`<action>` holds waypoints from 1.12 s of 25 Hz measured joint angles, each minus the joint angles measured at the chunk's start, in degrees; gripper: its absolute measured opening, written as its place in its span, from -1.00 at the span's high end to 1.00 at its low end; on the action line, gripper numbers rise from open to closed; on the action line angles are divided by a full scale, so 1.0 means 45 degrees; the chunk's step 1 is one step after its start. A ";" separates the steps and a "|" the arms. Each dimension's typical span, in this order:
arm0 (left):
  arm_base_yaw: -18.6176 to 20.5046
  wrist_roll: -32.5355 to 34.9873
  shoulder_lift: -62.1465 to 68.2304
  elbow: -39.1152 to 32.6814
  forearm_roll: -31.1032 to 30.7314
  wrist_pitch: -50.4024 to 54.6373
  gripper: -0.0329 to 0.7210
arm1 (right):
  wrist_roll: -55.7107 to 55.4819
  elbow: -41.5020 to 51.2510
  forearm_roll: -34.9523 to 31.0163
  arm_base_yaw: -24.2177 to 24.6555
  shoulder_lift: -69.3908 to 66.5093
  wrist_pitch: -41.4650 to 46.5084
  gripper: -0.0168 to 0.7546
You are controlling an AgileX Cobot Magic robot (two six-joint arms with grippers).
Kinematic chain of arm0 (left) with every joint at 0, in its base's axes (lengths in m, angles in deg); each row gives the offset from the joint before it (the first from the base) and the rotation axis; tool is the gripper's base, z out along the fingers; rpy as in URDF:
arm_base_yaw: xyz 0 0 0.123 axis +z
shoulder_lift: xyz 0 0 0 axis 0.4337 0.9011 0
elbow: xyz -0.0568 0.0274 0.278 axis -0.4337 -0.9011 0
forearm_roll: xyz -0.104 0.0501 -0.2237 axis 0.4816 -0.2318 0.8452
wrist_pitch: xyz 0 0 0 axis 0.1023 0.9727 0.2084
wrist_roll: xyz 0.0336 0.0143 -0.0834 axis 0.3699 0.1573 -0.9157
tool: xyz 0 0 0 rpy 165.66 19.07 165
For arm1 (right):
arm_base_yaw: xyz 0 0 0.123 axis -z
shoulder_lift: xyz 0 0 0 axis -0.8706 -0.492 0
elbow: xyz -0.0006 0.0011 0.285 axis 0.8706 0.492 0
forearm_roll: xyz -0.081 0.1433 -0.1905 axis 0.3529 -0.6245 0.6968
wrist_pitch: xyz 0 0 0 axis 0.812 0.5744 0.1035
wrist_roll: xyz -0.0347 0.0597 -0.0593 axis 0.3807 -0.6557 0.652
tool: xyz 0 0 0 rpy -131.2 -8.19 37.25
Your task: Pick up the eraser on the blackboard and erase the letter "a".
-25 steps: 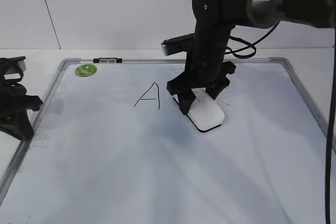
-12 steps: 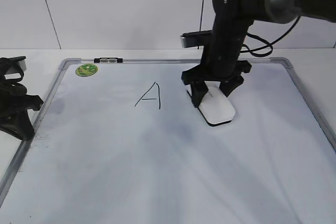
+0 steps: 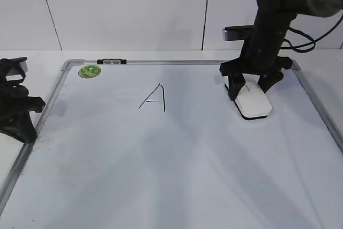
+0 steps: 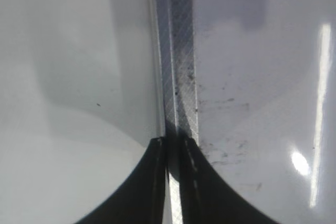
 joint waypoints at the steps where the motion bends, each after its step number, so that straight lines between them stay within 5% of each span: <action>1: 0.0000 0.0000 0.0000 0.0000 0.0006 -0.0024 0.83 | 0.0000 -0.0009 0.0000 0.0051 0.0000 0.0000 -0.49; 9: 0.0000 0.0000 0.0000 0.0000 0.0054 -0.0024 0.83 | 0.0125 -0.0029 -0.0232 -0.0151 0.0000 0.0058 -0.49; 21: 0.0193 0.0000 0.0000 0.0000 0.0060 0.0104 0.83 | 0.0457 -0.0029 -0.0257 -0.2505 0.0000 0.0078 -0.49; 28: 0.0221 0.0000 0.0000 0.0000 0.0060 0.0145 0.83 | 0.0223 -0.0029 0.0191 -0.2495 0.0000 0.0078 -0.49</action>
